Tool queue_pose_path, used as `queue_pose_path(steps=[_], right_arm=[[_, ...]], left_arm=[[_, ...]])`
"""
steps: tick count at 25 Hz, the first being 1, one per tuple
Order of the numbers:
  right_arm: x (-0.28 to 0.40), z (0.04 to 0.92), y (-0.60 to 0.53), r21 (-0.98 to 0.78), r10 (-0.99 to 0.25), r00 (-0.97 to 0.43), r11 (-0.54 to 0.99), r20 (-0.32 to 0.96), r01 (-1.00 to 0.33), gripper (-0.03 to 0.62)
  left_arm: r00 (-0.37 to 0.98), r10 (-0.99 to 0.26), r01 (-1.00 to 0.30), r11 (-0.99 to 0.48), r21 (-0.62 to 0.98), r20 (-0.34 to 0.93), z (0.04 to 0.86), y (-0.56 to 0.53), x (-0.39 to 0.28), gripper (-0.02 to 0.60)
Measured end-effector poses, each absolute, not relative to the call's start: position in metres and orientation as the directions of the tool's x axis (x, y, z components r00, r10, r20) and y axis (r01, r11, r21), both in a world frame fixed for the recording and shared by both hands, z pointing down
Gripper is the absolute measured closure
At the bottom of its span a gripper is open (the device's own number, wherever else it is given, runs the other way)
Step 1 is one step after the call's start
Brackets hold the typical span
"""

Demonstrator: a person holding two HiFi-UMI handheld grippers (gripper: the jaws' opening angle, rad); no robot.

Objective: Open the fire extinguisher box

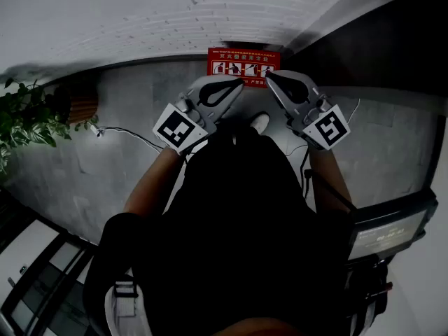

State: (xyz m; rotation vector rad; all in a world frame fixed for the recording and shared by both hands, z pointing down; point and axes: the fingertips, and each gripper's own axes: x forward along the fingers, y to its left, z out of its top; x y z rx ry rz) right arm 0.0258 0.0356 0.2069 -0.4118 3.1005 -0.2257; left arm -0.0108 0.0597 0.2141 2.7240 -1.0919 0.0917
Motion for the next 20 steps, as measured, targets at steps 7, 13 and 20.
queue_pose_path(steps=[7, 13, 20], right_arm=[[0.038, 0.234, 0.015, -0.170, -0.224, -0.974, 0.959, 0.040, -0.228, 0.583], [0.023, 0.262, 0.016, -0.228, -0.217, -0.971, 0.945, 0.099, -0.235, 0.583], [-0.015, 0.314, 0.014, -0.267, -0.200, -0.966, 0.934, 0.164, -0.239, 0.583]], left_arm=[[0.677, -0.715, -0.736, -0.661, 0.148, 0.175, 0.232, 0.048, -0.001, 0.578], [0.671, -0.716, -0.742, -0.647, 0.179, 0.191, 0.249, 0.046, -0.018, 0.578], [0.678, -0.713, -0.734, -0.649, 0.198, 0.179, 0.298, 0.039, -0.058, 0.578]])
